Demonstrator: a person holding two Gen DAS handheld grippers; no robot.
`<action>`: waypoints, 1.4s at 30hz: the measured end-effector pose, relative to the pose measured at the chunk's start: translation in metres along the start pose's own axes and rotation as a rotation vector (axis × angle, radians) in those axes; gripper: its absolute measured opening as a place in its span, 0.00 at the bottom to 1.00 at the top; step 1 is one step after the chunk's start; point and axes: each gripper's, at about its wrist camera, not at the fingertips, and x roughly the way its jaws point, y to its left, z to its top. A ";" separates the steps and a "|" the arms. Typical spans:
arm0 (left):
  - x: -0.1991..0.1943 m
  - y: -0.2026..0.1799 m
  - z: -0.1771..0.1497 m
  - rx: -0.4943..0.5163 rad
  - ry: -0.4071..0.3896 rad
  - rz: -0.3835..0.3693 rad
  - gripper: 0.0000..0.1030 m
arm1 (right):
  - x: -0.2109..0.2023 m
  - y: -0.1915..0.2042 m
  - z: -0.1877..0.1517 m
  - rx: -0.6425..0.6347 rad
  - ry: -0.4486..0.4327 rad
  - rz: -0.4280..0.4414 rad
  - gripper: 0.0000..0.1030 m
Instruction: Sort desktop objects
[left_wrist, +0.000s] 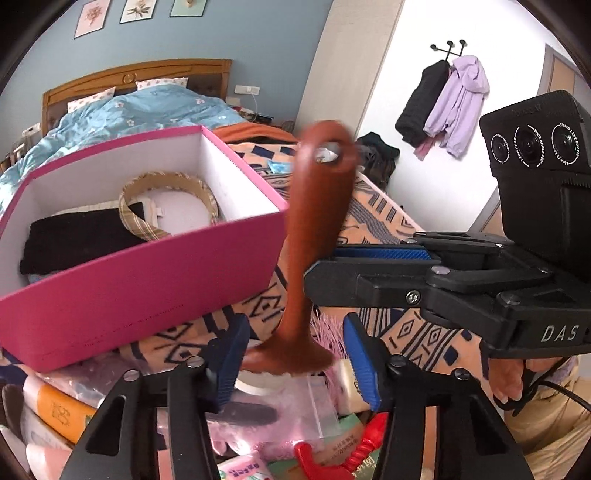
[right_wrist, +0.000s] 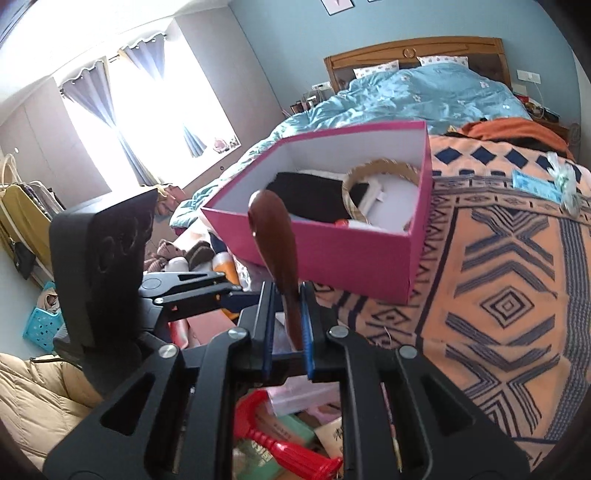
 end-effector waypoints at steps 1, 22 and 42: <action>-0.001 0.002 0.001 -0.003 0.001 -0.009 0.40 | 0.000 0.001 0.003 -0.003 -0.006 0.007 0.13; 0.037 0.028 0.005 -0.044 0.090 0.032 0.32 | 0.043 -0.047 -0.008 0.063 0.069 -0.128 0.23; 0.057 -0.004 0.008 0.048 0.147 0.017 0.34 | -0.002 -0.133 -0.058 0.427 0.092 -0.265 0.30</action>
